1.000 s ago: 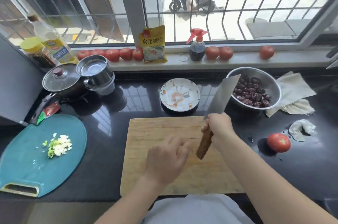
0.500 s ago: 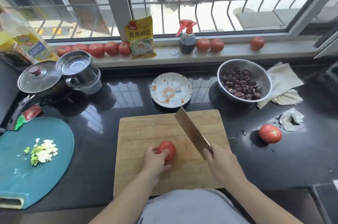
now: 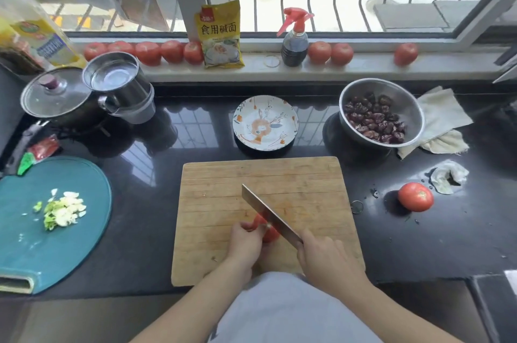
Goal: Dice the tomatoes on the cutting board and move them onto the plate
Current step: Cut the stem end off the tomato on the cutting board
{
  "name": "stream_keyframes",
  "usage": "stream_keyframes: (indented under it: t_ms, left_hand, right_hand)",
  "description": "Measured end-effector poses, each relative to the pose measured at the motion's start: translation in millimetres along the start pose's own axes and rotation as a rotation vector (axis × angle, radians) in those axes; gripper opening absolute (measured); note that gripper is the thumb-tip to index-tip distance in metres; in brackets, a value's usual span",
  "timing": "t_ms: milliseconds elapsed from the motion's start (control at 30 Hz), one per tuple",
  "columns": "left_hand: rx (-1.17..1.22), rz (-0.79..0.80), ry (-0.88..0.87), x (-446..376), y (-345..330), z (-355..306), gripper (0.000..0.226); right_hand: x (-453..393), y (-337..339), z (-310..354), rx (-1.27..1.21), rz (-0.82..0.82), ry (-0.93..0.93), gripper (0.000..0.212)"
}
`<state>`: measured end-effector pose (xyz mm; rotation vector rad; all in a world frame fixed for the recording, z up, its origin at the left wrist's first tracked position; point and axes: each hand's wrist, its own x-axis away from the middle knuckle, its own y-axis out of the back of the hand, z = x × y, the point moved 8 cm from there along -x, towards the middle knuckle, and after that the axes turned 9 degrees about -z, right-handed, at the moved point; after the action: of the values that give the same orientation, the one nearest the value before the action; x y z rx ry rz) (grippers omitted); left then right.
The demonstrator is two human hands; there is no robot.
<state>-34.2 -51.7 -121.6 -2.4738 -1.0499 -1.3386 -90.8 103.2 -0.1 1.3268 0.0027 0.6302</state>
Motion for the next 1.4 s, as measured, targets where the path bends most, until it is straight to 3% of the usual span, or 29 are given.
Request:
stream_keyframes:
  t_ms: [400,700,1000,1133,1300,1400]
  left_hand:
    - [-0.01,-0.02,-0.015,5.9,0.8,-3.9,0.025]
    - [-0.014,-0.046,-0.035,14.6,0.3,-11.3,0.034]
    - [-0.025,-0.048,-0.037,19.3,0.3,-15.6,0.03]
    - [-0.024,-0.054,-0.049,19.1,2.0,-14.2,0.032]
    - [-0.009,-0.072,-0.031,15.8,1.7,-12.1,0.027]
    - [-0.018,-0.071,-0.017,15.7,2.5,-12.1,0.029]
  right_hand:
    - [13.5,9.6,11.2,0.125,0.128,0.008,0.01]
    - [7.6,9.2,21.4,0.181,0.148,0.106,0.009]
    - [-1.9,20.9,41.4,0.089,0.191,0.068,0.002]
    - [-14.3,15.2,55.7,0.095,0.172,0.083,0.011]
    - [-3.6,21.3,42.8,0.082,0.214,0.046,0.003]
    - [0.7,24.7,44.4,0.119,0.22,0.062,0.014]
